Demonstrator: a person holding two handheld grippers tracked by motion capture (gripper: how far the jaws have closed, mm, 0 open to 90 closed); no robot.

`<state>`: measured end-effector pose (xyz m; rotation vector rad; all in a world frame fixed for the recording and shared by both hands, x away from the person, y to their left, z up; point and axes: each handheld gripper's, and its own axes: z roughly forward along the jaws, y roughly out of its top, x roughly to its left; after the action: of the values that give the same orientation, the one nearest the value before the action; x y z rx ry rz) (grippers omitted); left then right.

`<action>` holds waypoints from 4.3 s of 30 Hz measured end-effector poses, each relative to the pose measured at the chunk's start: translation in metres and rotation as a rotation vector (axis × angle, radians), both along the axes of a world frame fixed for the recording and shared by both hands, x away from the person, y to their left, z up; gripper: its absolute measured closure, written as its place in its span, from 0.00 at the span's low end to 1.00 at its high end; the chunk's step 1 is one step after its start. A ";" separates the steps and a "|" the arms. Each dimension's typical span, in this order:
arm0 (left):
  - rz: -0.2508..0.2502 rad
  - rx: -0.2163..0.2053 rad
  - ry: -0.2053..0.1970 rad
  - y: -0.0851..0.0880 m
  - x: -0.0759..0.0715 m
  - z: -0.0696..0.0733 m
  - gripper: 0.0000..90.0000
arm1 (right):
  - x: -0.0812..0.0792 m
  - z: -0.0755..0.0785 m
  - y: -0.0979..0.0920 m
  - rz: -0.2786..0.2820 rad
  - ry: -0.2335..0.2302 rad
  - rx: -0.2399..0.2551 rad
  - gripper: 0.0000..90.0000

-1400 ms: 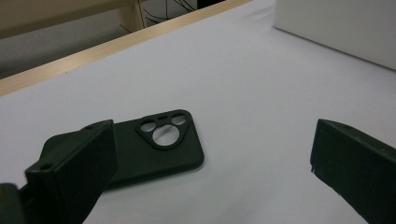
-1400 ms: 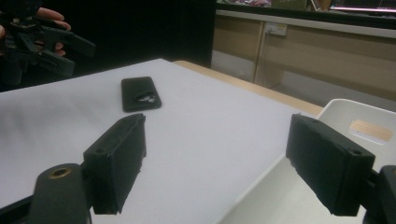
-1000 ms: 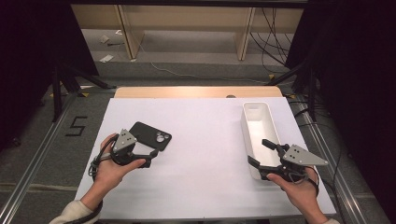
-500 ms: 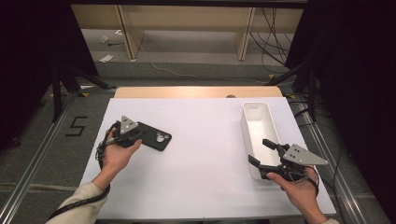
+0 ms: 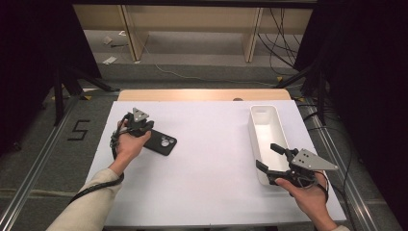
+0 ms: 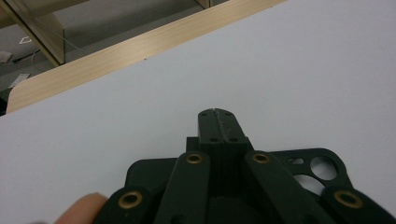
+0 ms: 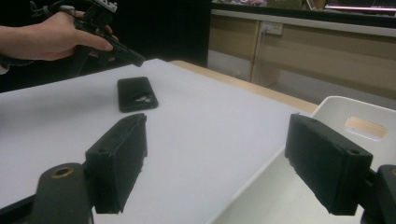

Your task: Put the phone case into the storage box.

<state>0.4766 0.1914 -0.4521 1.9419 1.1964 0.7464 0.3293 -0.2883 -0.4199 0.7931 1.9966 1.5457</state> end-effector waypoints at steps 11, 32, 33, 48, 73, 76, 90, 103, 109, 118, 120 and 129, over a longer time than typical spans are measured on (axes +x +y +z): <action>0.000 0.025 0.019 -0.002 0.017 -0.009 1.00 | 0.000 0.000 0.000 0.002 -0.002 0.000 0.24; 0.016 0.099 0.091 0.000 0.046 -0.031 1.00 | -0.002 0.000 -0.001 0.003 0.002 0.003 0.24; 0.016 0.099 0.093 -0.001 0.046 -0.032 1.00 | -0.002 0.000 -0.001 0.003 0.002 0.002 0.24; 0.007 0.160 0.113 -0.003 0.052 -0.039 1.00 | -0.003 0.000 -0.002 0.003 0.003 -0.002 0.24; 0.017 0.233 0.161 -0.003 0.052 -0.038 1.00 | -0.004 -0.001 -0.003 0.005 0.004 -0.001 0.24; 0.016 0.253 0.174 -0.002 0.050 -0.037 1.00 | -0.004 -0.001 -0.003 0.006 0.005 -0.001 0.24; 0.010 0.285 0.234 0.004 0.035 -0.032 1.00 | -0.004 0.000 -0.002 0.005 0.005 0.000 0.24; -0.018 0.312 0.272 0.006 0.015 -0.029 1.00 | -0.005 0.002 -0.003 -0.001 -0.005 0.005 0.24; -0.036 0.319 0.293 0.008 0.006 -0.027 1.00 | -0.005 0.002 -0.002 0.001 -0.006 0.009 0.24; -0.059 0.326 0.320 0.009 -0.007 -0.025 1.00 | -0.006 0.003 -0.002 -0.006 -0.010 0.010 0.24; -0.063 0.327 0.321 0.009 -0.010 -0.025 1.00 | -0.006 0.003 -0.003 -0.007 -0.012 0.011 0.24; -0.079 0.326 0.330 0.010 -0.021 -0.025 1.00 | -0.006 0.004 -0.003 -0.010 -0.016 0.022 0.24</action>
<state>0.4552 0.2012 -0.4768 2.4417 1.2384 0.6253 0.3235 -0.2913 -0.4161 0.7956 1.9643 1.5653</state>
